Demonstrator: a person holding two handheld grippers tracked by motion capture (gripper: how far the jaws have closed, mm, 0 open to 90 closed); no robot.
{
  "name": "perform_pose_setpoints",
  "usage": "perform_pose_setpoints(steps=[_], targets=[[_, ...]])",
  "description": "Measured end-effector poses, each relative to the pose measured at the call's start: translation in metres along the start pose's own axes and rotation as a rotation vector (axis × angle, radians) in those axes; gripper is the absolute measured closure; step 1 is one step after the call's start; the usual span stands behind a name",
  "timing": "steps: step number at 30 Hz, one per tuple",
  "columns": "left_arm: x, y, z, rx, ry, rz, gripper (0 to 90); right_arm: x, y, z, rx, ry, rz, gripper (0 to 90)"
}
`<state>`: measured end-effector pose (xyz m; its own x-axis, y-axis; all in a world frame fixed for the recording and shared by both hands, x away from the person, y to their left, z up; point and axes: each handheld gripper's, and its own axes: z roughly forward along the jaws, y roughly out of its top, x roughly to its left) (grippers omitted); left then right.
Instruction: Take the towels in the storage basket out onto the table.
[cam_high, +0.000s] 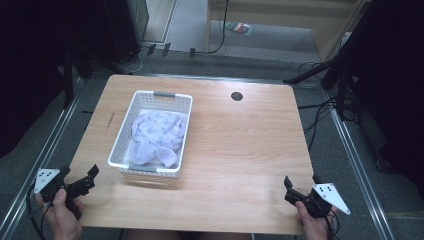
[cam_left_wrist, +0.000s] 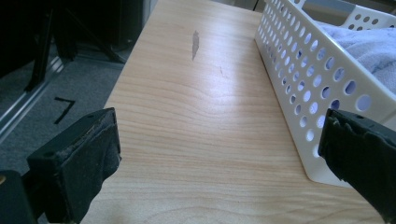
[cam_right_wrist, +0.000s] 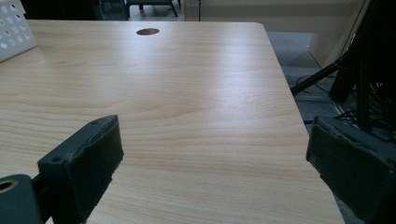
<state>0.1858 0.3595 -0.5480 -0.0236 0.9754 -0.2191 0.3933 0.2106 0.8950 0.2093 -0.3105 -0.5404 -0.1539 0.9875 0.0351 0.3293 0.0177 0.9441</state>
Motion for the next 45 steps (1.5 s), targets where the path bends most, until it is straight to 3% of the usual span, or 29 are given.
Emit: perform_pose_setpoints(steps=[2, 9, 10, 13, 18, 21, 25, 27, 31, 34, 38, 39, 40, 45], targets=[[0.000, 0.002, -0.003, -0.012, 0.022, 0.001, 0.0, 0.000, 0.000, 0.001, 0.001, -0.003, 0.002, 3.7], [0.000, 0.018, -0.014, -0.020, 0.005, 0.002, 0.0, -0.003, 0.000, 0.001, -0.001, 0.014, 0.028, 3.7], [-0.003, 0.024, -0.018, -0.031, -0.019, 0.011, 0.0, -0.003, 0.000, 0.001, 0.005, 0.013, 0.034, 3.7], [-0.008, 0.033, -0.021, -0.023, -0.036, 0.024, 0.0, -0.002, 0.000, 0.002, 0.010, 0.012, 0.031, 3.7], [-0.019, 0.046, -0.021, -0.003, -0.033, 0.077, 0.0, -0.001, 0.000, 0.004, 0.024, 0.020, 0.023, 3.7], [-0.022, 0.050, -0.020, 0.009, -0.053, 0.088, 0.0, 0.000, 0.000, 0.004, 0.025, 0.028, 0.020, 3.7], [-0.034, 0.058, -0.018, 0.062, -0.098, 0.115, 0.0, -0.001, 0.000, 0.005, 0.039, 0.045, 0.018, 3.8], [-0.045, 0.070, -0.013, 0.114, -0.133, 0.144, 0.0, 0.000, -0.001, 0.005, 0.048, 0.053, 0.018, 4.2], [-0.065, 0.086, -0.003, 0.172, -0.144, 0.184, 0.0, -0.001, 0.000, 0.007, 0.058, 0.057, 0.024, 5.7], [-0.080, 0.096, 0.008, 0.218, -0.161, 0.236, 0.0, -0.002, 0.000, 0.007, 0.061, 0.059, 0.031, 6.1], [-0.100, 0.101, 0.023, 0.272, -0.203, 0.305, 0.0, -0.002, 0.000, 0.008, 0.070, 0.058, 0.040, 6.7], [-0.100, 0.101, 0.023, 0.272, -0.203, 0.305, 0.0, -0.002, 0.000, 0.008, 0.072, 0.055, 0.038, 6.6], [-0.108, 0.102, 0.033, 0.312, -0.197, 0.344, 0.0, -0.001, 0.000, 0.008, 0.074, 0.052, 0.033, 6.6], [-0.122, 0.105, 0.055, 0.398, -0.223, 0.383, 0.0, 0.001, 0.000, 0.008, 0.079, 0.047, 0.012, 4.2]])
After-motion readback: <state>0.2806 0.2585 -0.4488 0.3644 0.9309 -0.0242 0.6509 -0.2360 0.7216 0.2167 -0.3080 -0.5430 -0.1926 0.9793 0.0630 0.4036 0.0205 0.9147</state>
